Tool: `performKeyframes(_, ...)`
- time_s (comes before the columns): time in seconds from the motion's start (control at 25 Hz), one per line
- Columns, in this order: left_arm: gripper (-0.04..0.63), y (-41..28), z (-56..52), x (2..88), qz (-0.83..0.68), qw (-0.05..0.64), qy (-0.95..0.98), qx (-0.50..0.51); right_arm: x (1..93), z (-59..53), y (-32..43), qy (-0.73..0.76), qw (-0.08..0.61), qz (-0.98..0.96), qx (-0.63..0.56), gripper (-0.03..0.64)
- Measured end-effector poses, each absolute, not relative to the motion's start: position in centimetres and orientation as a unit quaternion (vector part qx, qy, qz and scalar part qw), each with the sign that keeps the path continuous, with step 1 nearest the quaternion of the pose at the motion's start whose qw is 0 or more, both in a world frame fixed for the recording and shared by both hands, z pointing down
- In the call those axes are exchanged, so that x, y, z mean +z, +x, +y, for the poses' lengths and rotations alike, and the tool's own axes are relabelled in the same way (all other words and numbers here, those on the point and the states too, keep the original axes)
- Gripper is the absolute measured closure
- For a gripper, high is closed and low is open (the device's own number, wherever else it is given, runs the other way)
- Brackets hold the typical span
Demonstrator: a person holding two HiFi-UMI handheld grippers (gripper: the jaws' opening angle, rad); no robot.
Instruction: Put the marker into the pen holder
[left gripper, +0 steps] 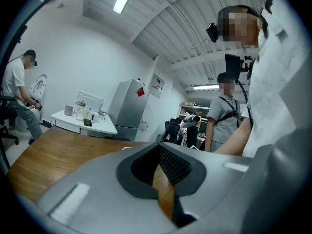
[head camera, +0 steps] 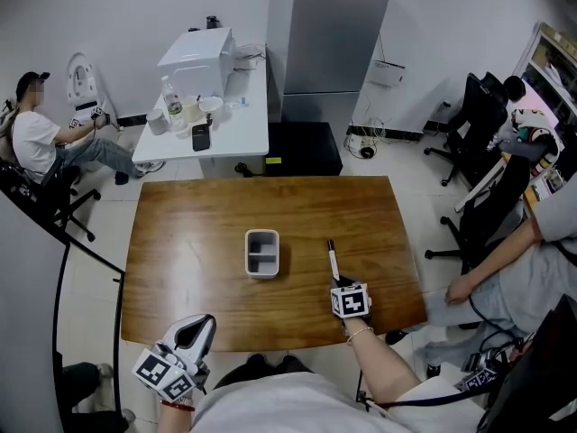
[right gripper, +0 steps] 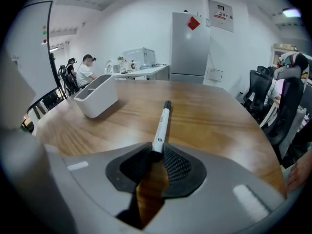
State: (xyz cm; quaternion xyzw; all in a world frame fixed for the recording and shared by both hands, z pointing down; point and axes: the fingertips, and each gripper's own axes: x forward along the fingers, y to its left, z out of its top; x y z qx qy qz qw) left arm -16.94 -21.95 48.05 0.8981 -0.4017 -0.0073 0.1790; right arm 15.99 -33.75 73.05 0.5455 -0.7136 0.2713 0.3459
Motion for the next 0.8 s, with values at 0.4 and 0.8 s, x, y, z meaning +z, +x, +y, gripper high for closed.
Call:
performKeyframes(0.4, 0.598, -17.4, -22.4, 48.4, -0.418, 0.185, 0.889, -0.014, 69.7, -34.2, 15.3, 0.532, 0.299, -0.756, 0.235, 0.558)
performKeyframes(0.8, 0.598, -16.0, -22.6, 48.8, -0.402, 0.194, 0.895, -0.015, 64.6, -33.9, 13.7, 0.500, 0.247, -0.808, 0.191, 0.560)
